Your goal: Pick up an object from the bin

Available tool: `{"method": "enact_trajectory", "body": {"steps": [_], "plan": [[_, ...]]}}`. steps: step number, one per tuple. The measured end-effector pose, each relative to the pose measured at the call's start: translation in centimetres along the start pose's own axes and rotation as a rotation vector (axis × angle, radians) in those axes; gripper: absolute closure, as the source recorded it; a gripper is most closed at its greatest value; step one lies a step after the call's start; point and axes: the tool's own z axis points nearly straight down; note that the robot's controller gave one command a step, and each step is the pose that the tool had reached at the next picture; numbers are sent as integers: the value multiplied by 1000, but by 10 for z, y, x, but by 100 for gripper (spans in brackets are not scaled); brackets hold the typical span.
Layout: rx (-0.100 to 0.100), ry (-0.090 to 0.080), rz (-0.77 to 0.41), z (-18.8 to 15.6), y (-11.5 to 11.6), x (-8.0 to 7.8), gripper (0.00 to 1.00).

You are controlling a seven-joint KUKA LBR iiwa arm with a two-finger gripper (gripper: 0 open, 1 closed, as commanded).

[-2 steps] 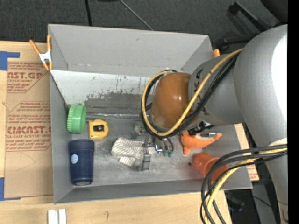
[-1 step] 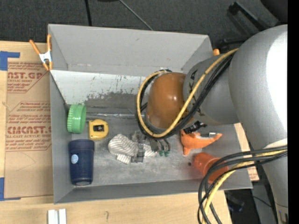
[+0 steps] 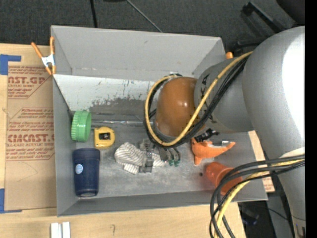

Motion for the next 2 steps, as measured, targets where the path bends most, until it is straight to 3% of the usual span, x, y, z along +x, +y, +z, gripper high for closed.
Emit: {"method": "enact_trajectory", "body": {"steps": [2], "plan": [[1,5,0,-11,0,1,100]]}}
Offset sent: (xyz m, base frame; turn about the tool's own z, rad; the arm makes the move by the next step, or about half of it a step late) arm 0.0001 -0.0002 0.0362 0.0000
